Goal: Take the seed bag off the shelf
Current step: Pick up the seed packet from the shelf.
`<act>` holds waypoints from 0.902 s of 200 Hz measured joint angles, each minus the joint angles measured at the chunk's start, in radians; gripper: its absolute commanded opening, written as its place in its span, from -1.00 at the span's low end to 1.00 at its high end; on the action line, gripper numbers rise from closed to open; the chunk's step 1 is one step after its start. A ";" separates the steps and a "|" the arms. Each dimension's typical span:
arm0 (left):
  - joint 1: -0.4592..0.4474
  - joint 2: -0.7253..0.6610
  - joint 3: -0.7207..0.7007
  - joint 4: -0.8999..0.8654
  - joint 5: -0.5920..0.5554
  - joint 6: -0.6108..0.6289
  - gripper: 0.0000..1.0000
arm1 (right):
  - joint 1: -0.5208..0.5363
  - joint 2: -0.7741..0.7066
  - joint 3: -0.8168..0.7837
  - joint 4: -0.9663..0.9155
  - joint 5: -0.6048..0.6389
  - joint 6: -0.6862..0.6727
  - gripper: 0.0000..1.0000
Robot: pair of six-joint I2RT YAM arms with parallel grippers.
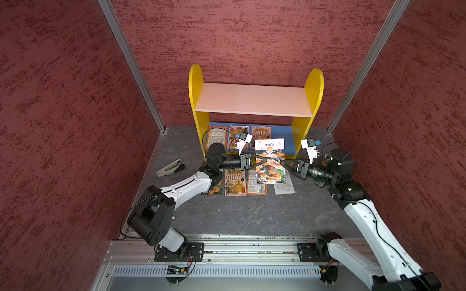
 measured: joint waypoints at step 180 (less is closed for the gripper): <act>0.128 -0.070 -0.012 -0.202 0.007 0.058 0.99 | 0.028 0.008 -0.003 0.021 0.064 0.066 -1.00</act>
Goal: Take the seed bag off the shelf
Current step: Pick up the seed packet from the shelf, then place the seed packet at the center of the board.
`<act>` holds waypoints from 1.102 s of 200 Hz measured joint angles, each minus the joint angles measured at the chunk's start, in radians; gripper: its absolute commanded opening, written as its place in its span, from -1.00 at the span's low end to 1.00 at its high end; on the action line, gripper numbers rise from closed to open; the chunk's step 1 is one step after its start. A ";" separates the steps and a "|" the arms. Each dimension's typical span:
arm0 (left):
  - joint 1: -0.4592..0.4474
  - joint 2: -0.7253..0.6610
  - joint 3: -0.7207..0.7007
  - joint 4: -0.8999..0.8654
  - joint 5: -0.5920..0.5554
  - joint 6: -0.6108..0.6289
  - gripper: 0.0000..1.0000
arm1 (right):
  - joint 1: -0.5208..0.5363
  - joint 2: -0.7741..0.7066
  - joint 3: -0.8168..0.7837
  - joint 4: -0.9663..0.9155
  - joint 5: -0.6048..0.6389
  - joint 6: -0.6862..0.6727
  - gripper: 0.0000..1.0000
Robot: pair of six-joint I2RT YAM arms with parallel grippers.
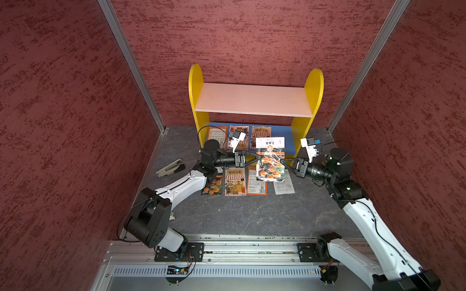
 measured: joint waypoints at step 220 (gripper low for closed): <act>0.135 -0.663 0.147 -1.394 -0.491 0.555 0.99 | 0.874 0.602 -0.147 0.420 0.741 0.488 -1.00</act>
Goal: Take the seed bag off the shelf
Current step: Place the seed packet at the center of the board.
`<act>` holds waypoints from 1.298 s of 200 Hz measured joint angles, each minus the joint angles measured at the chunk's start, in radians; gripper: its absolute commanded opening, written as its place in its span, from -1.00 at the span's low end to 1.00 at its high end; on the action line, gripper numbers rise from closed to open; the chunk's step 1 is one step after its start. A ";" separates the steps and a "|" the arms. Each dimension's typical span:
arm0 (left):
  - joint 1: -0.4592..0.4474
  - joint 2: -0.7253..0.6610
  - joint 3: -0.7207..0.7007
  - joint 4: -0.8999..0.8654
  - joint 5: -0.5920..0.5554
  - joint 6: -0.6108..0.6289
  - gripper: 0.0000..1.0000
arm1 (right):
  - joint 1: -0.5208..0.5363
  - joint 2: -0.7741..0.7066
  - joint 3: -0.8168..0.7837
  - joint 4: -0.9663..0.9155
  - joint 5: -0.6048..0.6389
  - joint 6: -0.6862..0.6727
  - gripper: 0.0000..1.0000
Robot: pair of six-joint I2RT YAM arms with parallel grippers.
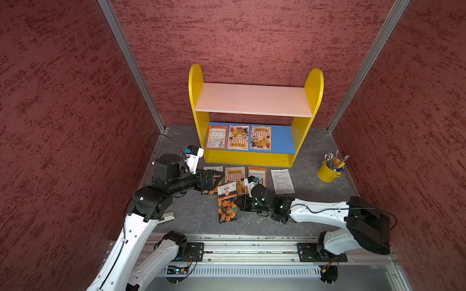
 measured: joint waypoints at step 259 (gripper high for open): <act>0.000 -0.138 -0.130 0.042 0.039 -0.039 0.99 | 0.175 0.353 0.172 0.153 0.216 0.149 -0.70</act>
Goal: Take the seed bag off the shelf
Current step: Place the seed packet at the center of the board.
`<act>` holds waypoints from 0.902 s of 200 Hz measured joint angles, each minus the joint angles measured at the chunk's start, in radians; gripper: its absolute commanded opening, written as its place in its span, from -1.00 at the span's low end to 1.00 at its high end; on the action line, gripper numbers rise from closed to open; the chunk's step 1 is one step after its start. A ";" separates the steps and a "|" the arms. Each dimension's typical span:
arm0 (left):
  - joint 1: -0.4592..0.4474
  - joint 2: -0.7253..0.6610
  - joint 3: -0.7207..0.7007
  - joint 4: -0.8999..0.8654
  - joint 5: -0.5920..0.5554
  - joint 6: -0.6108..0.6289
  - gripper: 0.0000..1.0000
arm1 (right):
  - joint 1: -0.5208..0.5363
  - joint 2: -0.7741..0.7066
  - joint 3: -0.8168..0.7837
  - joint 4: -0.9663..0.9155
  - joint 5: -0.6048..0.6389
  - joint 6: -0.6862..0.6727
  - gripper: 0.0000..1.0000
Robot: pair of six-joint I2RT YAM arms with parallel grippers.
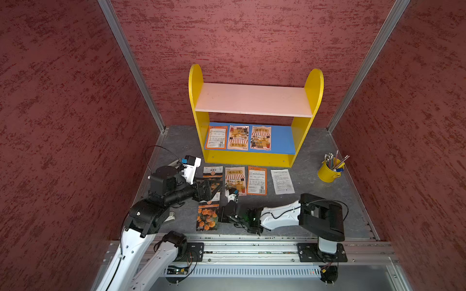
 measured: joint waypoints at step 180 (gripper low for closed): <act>0.000 0.022 -0.022 0.056 0.017 -0.019 0.99 | -0.005 -0.261 -0.160 -0.086 0.151 -0.115 0.19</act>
